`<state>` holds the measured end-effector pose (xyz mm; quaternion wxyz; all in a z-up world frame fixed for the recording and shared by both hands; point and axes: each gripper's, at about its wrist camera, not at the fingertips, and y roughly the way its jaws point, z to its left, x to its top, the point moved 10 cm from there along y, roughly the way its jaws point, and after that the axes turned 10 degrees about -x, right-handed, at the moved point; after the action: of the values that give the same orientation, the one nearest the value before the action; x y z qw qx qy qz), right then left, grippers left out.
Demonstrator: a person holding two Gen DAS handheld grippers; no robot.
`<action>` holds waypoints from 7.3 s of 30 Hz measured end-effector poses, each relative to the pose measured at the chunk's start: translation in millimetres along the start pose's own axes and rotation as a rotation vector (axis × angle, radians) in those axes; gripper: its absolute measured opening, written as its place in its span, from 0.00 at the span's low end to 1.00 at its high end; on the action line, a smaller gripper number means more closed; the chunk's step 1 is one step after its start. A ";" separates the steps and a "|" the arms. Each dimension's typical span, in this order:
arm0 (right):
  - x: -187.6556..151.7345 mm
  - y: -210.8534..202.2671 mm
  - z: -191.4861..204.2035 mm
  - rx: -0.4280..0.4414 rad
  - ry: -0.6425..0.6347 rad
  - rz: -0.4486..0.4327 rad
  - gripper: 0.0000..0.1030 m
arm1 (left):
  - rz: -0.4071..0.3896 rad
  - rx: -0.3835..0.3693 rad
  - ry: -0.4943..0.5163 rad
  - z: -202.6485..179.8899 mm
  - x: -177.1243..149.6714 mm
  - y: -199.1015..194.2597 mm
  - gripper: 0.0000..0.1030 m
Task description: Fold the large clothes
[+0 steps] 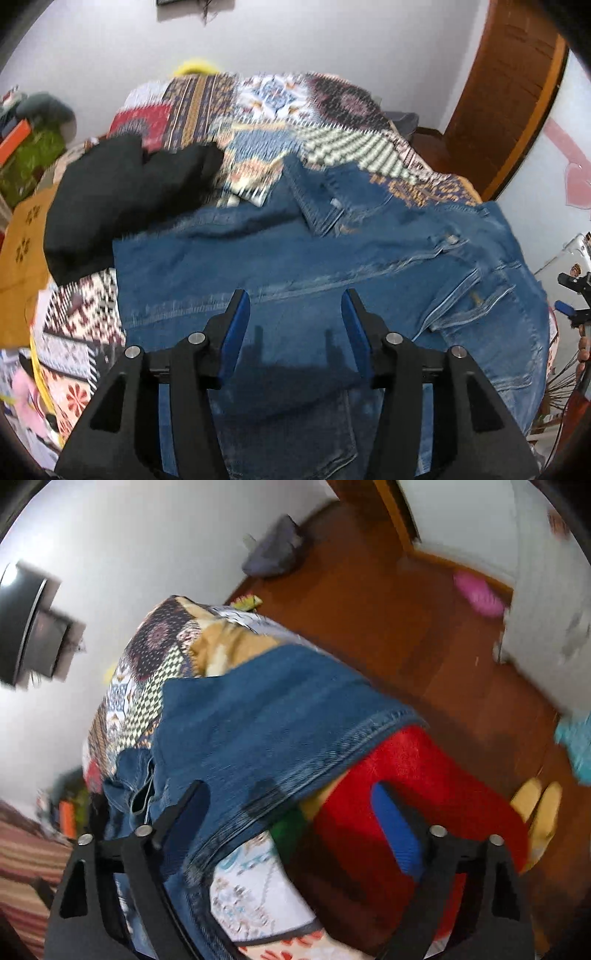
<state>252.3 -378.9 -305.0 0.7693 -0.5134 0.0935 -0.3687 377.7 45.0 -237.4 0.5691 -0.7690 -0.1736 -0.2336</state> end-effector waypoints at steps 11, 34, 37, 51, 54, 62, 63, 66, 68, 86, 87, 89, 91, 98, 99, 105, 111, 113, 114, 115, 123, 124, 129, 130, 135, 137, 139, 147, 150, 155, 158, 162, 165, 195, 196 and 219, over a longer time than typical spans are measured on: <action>39.1 33.5 -21.0 -0.073 0.142 -0.008 0.28 | 0.032 0.000 -0.111 26.7 -28.5 9.4 0.49; -42.1 -79.8 229.8 0.197 -0.495 -0.240 0.08 | -0.075 -0.008 -0.038 9.8 -30.3 -41.1 0.49; -80.7 -36.4 234.8 0.169 -0.562 -0.143 0.08 | -0.081 -0.010 -0.037 8.0 -34.4 -46.9 0.50; -107.4 -6.4 205.0 0.103 -0.564 0.040 0.37 | -0.033 -0.014 -0.062 9.7 -53.7 -42.1 0.51; -91.9 -22.8 198.7 0.092 -0.558 -0.051 0.54 | -0.030 -0.021 -0.060 4.9 -52.6 -37.4 0.51; -35.2 -22.2 148.6 0.047 -0.349 -0.090 0.54 | -0.034 -0.037 -0.034 -7.4 -42.6 -30.7 0.51; -31.6 -19.4 144.8 0.041 -0.333 -0.088 0.54 | -0.036 -0.040 -0.035 -8.2 -41.5 -30.6 0.51; -19.8 -1.4 127.6 0.043 -0.244 -0.042 0.54 | -0.037 -0.045 -0.035 -10.9 -39.0 -28.7 0.51; -13.1 13.7 118.3 0.066 -0.168 -0.002 0.54 | -0.033 -0.045 -0.037 -11.3 -38.1 -25.8 0.51; 25.9 -2.9 145.6 0.045 -0.165 -0.170 0.08 | -0.043 -0.024 -0.044 1.2 -34.2 -17.0 0.51; 25.9 -11.2 155.8 0.061 -0.192 -0.188 0.08 | -0.049 -0.026 -0.044 1.7 -33.4 -19.4 0.51; 23.0 -33.7 183.8 0.089 -0.254 -0.231 0.08 | -0.066 -0.031 -0.044 3.2 -31.4 -26.5 0.51; 17.4 -50.7 212.0 0.118 -0.323 -0.260 0.08 | -0.082 -0.028 -0.041 5.9 -29.7 -34.3 0.51; -69.9 -91.5 339.8 0.260 -0.655 -0.294 0.07 | -0.151 -0.021 -0.047 22.0 -30.3 -68.9 0.51; -81.7 -88.2 349.0 0.265 -0.685 -0.288 0.07 | -0.158 -0.020 -0.049 24.7 -30.8 -73.2 0.51; -190.8 -19.3 393.4 0.225 -0.912 -0.111 0.07 | -0.193 0.001 -0.075 49.7 -40.8 -103.2 0.51; -279.5 75.3 359.1 0.055 -1.081 0.124 0.07 | -0.192 0.022 -0.140 80.0 -59.9 -116.3 0.51; -298.4 88.6 344.0 0.027 -1.111 0.171 0.10 | -0.180 0.028 -0.166 88.5 -66.9 -115.3 0.51; -300.0 90.0 340.3 0.018 -1.116 0.191 0.10 | -0.173 0.029 -0.171 91.0 -69.1 -114.2 0.51; -304.4 90.6 336.1 0.010 -1.117 0.217 0.17 | -0.166 0.032 -0.174 92.9 -71.8 -112.9 0.51; -275.4 47.8 313.6 0.063 -1.069 0.213 0.51 | -0.098 0.045 -0.177 89.9 -79.3 -88.8 0.51; -265.5 41.0 308.2 0.056 -1.064 0.186 0.51 | -0.091 0.045 -0.173 87.4 -79.0 -86.1 0.51; -205.2 16.1 282.0 0.005 -1.002 0.041 0.52 | -0.049 0.036 -0.105 62.6 -68.6 -67.3 0.51; -188.7 10.5 273.1 -0.016 -0.978 0.007 0.52 | -0.040 0.033 -0.081 54.5 -65.1 -62.6 0.51; -126.3 -10.7 233.9 -0.108 -0.874 -0.119 0.52 | 0.023 0.024 0.033 19.0 -56.4 -32.2 0.51; -102.9 -19.5 212.0 -0.137 -0.818 -0.150 0.52 | 0.062 0.023 0.066 9.0 -58.0 -16.8 0.52; -88.5 -22.1 198.8 -0.154 -0.777 -0.164 0.52 | 0.120 0.031 0.096 0.2 -64.7 4.9 0.53; -68.1 -7.2 149.7 -0.190 -0.640 -0.121 0.52 | 0.171 0.118 0.160 -6.6 -60.2 51.2 0.53; -67.9 -3.7 150.8 -0.180 -0.630 -0.108 0.52 | 0.138 0.115 0.157 -5.7 -45.5 51.1 0.40; -58.0 -18.8 167.2 -0.154 -0.636 -0.168 0.52 | 0.024 0.043 0.069 2.8 -7.5 19.2 0.06; -57.2 -18.0 170.2 -0.148 -0.649 -0.184 0.53 | -0.090 0.014 0.032 7.5 18.7 -16.1 0.05; -75.6 13.9 165.7 -0.192 -0.698 -0.119 0.58 | -0.177 0.045 0.045 17.0 26.6 -47.1 0.06; -85.0 28.4 159.7 -0.225 -0.722 -0.111 0.60 | -0.151 0.053 0.021 31.9 12.1 -43.7 0.10; -100.4 -49.3 171.0 -0.187 -0.815 -0.230 0.67 | -0.102 0.154 -0.142 110.0 -61.5 -111.8 0.71; -101.8 -55.7 170.1 -0.180 -0.818 -0.241 0.67 | -0.112 0.157 -0.141 110.4 -61.2 -118.5 0.73; -151.3 -20.0 78.4 -0.094 -0.624 -0.010 0.68 | 0.145 -0.142 -0.385 90.8 -206.5 -75.7 0.77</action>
<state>176.4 -226.1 -287.7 0.7345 -0.6370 -0.1328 -0.1925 180.6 153.7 -314.3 0.4852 -0.8481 -0.2063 -0.0525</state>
